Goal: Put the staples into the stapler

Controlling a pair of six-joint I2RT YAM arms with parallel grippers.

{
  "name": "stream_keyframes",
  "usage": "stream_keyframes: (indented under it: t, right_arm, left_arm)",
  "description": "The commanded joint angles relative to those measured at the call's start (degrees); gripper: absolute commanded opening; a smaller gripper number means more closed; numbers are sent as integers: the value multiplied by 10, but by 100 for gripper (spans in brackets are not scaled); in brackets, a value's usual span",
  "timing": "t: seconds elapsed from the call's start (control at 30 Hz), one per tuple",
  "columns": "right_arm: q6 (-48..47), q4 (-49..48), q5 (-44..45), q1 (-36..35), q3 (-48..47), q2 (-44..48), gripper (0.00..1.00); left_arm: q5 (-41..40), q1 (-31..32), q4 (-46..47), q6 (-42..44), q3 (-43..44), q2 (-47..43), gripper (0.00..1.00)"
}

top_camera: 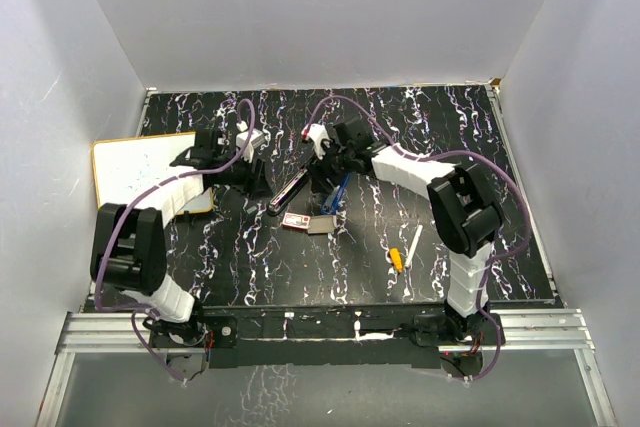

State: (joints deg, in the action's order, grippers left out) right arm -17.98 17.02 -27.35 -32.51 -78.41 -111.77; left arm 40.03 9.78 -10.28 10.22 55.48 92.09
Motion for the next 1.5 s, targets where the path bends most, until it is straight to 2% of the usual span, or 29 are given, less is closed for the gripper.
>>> stream_keyframes:
  t: [0.0,0.17,0.67,1.17,1.33,1.47]
  right_arm:
    - [-8,-9,-24,20,8,72,56]
    - [-6,-10,-28,26,26,95,56]
    - [2,-11,-36,38,38,101,56]
    - [6,-14,-38,40,43,102,56]
    - [26,-33,-40,42,45,107,56]
    - [52,-66,-54,45,40,114,57]
  left_arm:
    - [-82,-2,-122,133,4,-72,53]
    - [-114,-3,-130,225,-35,-73,53]
    - [-135,-2,-50,264,-67,-4,44]
    - [-146,2,-10,286,-114,-6,16]
    - [-126,2,-22,272,-115,-27,5]
    - [-122,2,-49,248,-93,-67,0]
